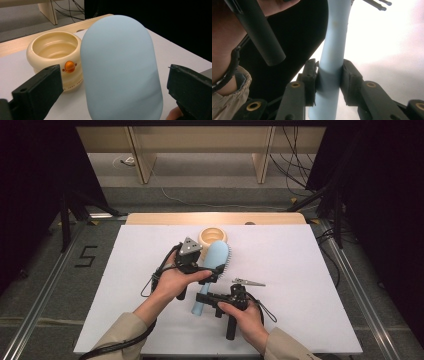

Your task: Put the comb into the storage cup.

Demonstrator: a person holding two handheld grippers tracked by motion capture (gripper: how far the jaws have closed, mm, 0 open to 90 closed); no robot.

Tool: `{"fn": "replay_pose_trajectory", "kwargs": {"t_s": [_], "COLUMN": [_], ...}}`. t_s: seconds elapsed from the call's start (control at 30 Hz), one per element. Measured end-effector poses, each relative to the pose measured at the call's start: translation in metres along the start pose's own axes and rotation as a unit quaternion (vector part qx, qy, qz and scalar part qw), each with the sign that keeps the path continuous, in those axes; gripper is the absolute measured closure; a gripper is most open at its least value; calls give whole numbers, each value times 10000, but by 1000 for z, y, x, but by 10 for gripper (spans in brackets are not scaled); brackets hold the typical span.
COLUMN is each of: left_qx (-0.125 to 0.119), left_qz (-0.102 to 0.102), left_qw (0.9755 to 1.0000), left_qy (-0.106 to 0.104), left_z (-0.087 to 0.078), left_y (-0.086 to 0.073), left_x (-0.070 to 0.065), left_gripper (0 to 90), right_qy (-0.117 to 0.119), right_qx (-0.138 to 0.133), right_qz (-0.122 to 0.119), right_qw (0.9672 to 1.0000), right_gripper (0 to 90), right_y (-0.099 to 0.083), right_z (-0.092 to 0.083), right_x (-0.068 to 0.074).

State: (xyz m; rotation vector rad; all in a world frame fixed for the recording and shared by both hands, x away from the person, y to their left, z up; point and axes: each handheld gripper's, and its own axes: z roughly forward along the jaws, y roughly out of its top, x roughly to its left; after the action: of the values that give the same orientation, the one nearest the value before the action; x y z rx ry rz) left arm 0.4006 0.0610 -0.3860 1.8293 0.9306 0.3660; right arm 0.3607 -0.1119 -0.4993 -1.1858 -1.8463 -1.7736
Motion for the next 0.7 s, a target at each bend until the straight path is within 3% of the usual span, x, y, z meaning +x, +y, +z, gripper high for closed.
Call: {"fn": "replay_pose_trajectory", "kwargs": {"t_s": [0.7], "left_qx": [56], "left_qz": [-31], "left_qw": [10000], "left_qy": [1], "left_z": [9], "left_y": [5], "left_x": [0], "left_gripper": [0], "right_qy": [6], "right_qx": [33], "right_qz": [9], "right_qw": [10000], "right_gripper": [687], "right_y": [-1], "right_z": [1], "right_x": [0]}}
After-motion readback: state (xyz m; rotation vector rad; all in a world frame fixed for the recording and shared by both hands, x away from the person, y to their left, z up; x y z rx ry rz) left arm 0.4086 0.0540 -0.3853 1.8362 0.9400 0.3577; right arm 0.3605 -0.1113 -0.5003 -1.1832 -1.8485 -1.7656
